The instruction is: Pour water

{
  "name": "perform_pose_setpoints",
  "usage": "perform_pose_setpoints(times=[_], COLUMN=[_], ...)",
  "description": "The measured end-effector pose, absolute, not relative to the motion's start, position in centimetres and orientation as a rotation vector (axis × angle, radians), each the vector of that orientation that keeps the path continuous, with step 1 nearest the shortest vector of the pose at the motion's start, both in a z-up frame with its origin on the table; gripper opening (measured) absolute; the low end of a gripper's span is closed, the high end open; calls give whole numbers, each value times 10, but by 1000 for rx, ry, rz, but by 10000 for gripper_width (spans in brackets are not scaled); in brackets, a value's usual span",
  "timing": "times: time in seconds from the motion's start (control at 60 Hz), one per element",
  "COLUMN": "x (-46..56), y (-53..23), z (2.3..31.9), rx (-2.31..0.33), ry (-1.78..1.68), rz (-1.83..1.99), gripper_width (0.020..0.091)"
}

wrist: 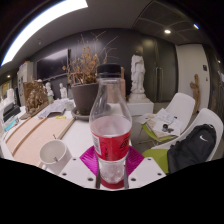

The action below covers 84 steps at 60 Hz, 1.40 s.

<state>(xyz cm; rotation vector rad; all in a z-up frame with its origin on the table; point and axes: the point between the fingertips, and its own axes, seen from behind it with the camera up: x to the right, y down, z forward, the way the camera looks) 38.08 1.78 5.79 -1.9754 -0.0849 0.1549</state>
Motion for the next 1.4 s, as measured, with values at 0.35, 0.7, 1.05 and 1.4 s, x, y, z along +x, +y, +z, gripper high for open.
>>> perform_pose_setpoints(times=[0.35,0.7,1.05,1.4], x=[390,373,264,237], y=[5,-91,-205,-232], z=[57,125,196,214], rx=[-2041,-2146,-2207,-2194], ry=[-43,-35,-5,2], rz=[121,-103,-116,-143], gripper_width=[725,854,854,856])
